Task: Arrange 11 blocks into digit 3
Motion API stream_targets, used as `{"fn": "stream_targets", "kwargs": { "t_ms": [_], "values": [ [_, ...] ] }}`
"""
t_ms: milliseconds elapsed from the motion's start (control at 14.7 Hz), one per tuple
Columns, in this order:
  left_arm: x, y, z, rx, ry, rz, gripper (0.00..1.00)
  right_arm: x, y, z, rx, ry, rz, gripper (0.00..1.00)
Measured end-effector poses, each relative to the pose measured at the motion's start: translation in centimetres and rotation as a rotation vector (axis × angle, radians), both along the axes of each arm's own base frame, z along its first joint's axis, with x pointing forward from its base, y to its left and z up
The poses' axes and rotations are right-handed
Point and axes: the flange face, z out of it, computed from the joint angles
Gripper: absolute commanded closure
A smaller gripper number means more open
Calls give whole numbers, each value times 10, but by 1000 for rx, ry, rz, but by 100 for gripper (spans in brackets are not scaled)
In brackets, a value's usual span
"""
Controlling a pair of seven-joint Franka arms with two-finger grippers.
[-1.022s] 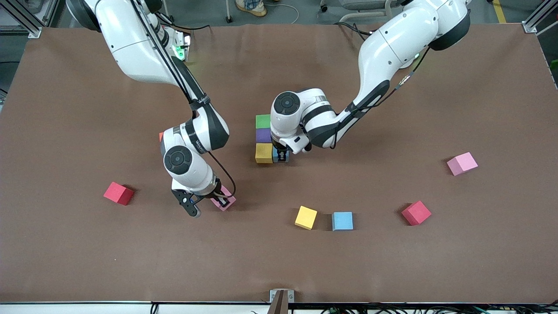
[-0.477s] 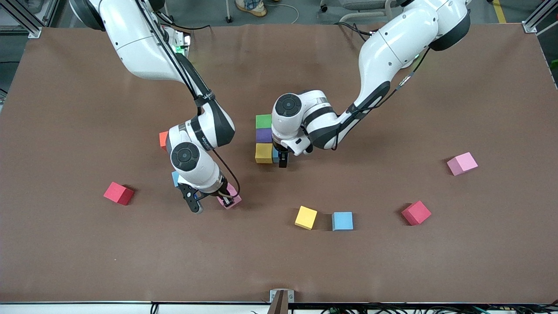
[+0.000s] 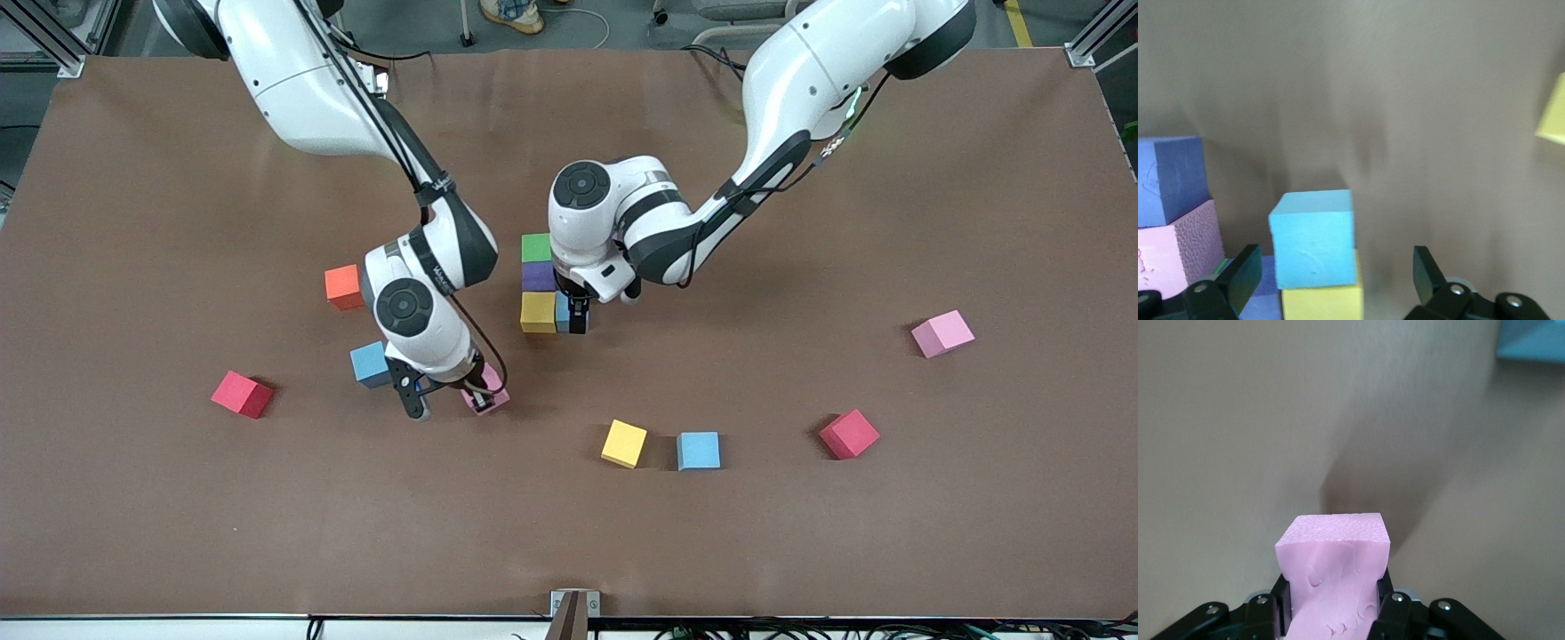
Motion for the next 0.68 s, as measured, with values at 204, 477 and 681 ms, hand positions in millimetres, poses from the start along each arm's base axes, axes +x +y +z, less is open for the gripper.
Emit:
{"fn": "stream_targets", "kwargs": {
  "t_ms": [204, 477, 681],
  "values": [
    [41, 43, 32, -7, -26, -26, 0, -12, 19, -1, 2, 14, -65, 100],
    [106, 123, 46, -5, -51, -70, 0, -22, 30, -5, -3, 39, -147, 100],
    [137, 170, 43, 9, -54, -133, 0, -25, 33, -6, -9, 42, -85, 100]
  ]
}}
